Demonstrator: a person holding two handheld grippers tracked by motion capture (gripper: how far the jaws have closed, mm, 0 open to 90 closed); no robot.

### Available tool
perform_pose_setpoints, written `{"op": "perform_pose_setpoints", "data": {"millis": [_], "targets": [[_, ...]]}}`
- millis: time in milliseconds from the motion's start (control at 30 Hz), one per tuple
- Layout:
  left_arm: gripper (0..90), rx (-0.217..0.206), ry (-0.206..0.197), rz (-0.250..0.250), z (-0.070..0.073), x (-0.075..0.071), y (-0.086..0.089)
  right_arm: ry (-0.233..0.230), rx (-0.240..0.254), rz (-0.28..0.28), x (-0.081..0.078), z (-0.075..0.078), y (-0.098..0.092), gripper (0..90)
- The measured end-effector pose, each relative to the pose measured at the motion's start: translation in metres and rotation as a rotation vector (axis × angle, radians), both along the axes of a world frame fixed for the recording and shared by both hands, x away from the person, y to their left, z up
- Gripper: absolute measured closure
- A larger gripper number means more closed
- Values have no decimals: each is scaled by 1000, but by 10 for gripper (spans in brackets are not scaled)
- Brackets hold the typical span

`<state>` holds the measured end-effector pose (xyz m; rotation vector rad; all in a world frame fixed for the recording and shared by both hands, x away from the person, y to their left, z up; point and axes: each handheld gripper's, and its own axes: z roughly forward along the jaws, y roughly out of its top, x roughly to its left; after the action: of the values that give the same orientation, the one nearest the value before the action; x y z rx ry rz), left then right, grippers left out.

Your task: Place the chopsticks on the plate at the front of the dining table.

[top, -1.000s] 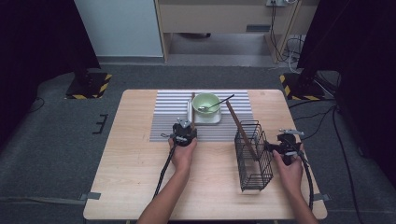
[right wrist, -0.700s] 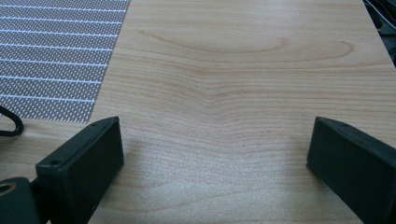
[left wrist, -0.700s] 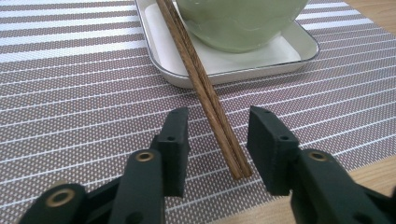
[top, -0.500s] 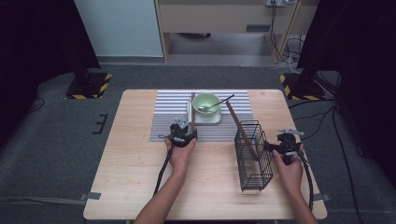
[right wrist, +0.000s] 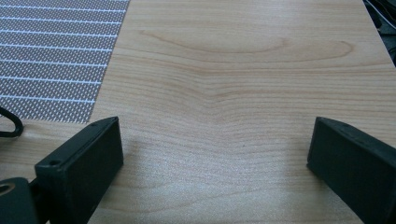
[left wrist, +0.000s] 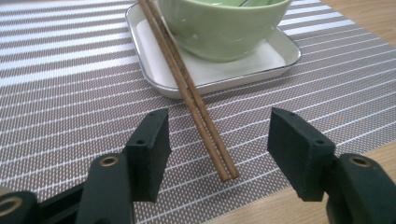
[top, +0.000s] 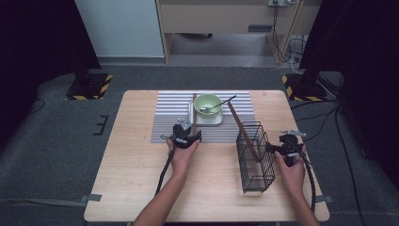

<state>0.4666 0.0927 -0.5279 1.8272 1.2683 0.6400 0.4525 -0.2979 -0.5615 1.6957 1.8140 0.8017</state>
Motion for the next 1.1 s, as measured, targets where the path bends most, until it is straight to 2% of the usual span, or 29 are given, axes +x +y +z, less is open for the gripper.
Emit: {"op": "perform_pose_setpoints", "data": {"millis": [167,300,433,600,1100], "targets": [[314,7,14,-35,6,-1,-1,0,0,0,0,0,0,36],[285,53,-29,-51,13,-4,-3,0,0,0,0,0,0,36],[252,23,-20,-74,19,-9,-3,0,0,0,0,0,0,36],[227,40,-34,-99,29,-15,-3,0,0,0,0,0,0,36],[96,7,27,-155,42,-26,17,1,-1,-1,1,0,0,31]]}}
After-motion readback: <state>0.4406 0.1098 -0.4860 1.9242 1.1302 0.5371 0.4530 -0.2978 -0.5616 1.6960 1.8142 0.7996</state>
